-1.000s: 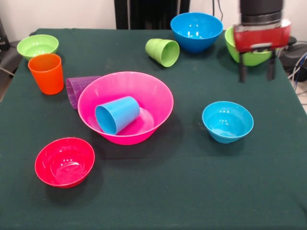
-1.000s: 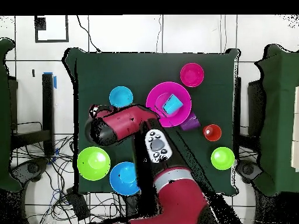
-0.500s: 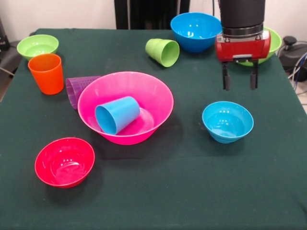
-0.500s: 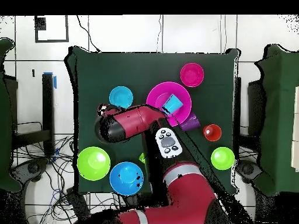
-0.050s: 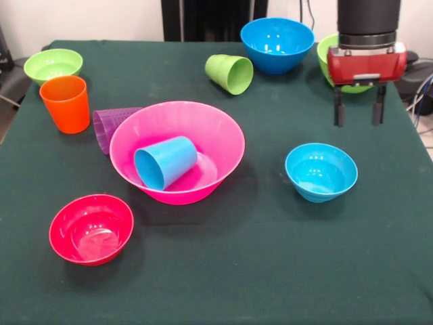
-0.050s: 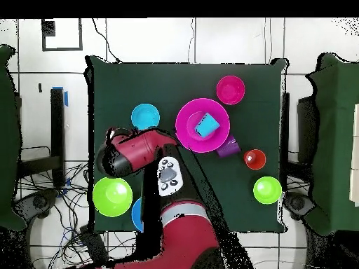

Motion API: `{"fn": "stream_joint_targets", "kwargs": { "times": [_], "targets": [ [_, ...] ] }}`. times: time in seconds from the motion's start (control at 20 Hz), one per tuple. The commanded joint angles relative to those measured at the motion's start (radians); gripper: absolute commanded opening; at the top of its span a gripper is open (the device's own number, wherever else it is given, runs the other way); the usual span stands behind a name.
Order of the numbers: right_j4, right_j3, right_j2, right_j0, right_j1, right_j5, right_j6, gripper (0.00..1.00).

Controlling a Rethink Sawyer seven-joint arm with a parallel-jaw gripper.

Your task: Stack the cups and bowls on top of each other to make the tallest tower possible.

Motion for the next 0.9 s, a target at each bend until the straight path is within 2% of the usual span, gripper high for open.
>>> {"fn": "stream_joint_targets", "kwargs": {
  "times": [0.05, 0.2, 0.4, 0.9],
  "targets": [
    [-0.038, -0.063, 0.004, -0.038, 0.019, -0.027, 0.003, 1.0],
    [0.015, -0.045, 0.07, -0.087, 0.044, 0.03, -0.002, 1.0],
    [0.071, -0.027, 0.116, -0.126, 0.068, 0.075, 0.01, 1.0],
    [0.1, -0.023, 0.075, -0.095, 0.072, 0.064, 0.032, 1.0]
  ]
}}
